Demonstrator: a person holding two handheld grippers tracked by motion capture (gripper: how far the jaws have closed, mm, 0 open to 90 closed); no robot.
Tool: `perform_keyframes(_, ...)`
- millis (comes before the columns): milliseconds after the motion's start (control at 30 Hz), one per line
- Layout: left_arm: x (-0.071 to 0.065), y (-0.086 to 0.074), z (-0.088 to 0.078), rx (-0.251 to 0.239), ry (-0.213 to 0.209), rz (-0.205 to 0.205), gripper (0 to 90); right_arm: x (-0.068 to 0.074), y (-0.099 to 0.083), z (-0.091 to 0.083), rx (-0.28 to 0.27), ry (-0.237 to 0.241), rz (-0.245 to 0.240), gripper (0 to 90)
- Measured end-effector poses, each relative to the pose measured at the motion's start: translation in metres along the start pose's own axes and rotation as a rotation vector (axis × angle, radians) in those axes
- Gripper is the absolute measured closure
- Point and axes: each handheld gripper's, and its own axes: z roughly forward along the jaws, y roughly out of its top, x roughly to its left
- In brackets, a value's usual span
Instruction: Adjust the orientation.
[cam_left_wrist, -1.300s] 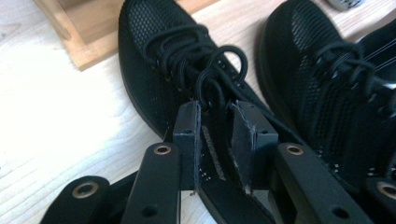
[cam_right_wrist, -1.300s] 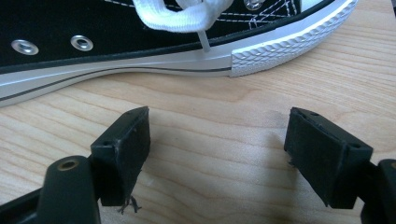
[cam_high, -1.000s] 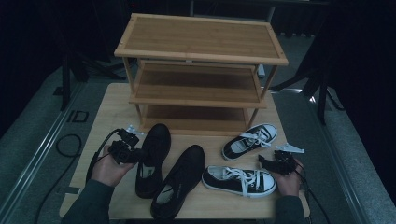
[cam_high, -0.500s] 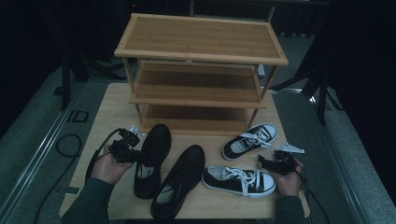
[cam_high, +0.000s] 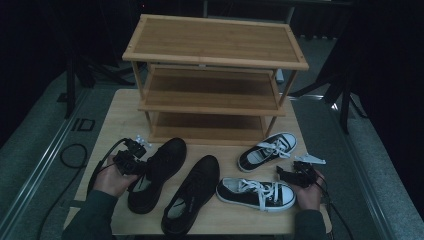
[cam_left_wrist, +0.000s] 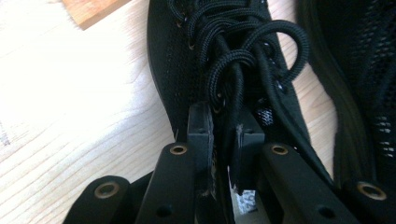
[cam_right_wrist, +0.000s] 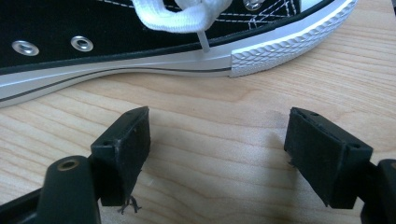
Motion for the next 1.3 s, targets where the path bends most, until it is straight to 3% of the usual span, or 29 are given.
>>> perform_keyframes(267, 0.002, 0.002, 0.01, 0.01, 0.02, 0.0, 78.2, 0.0, 0.0, 0.0, 0.0, 0.001, 0.002, 22.5)
perform_keyframes(433, 0.005, 0.002, 0.011, 0.003, 0.002, -0.025, 85.7, 0.0, 0.0, 0.0, 0.0, 0.001, 0.002, 22.6)
perform_keyframes(733, 0.013, -0.001, 0.006, -0.035, -0.056, -0.092, 86.2, 0.0, 0.0, 0.0, -0.001, 0.001, 0.002, 22.5)
perform_keyframes(1067, 0.016, -0.001, 0.002, -0.072, -0.082, -0.121, 86.4, 0.0, 0.0, 0.0, -0.001, 0.002, 0.004, 22.5)
perform_keyframes(1300, 0.017, 0.002, -0.001, -0.096, -0.079, -0.133, 86.5, 0.0, 0.0, 0.0, -0.001, 0.002, 0.004, 22.6)
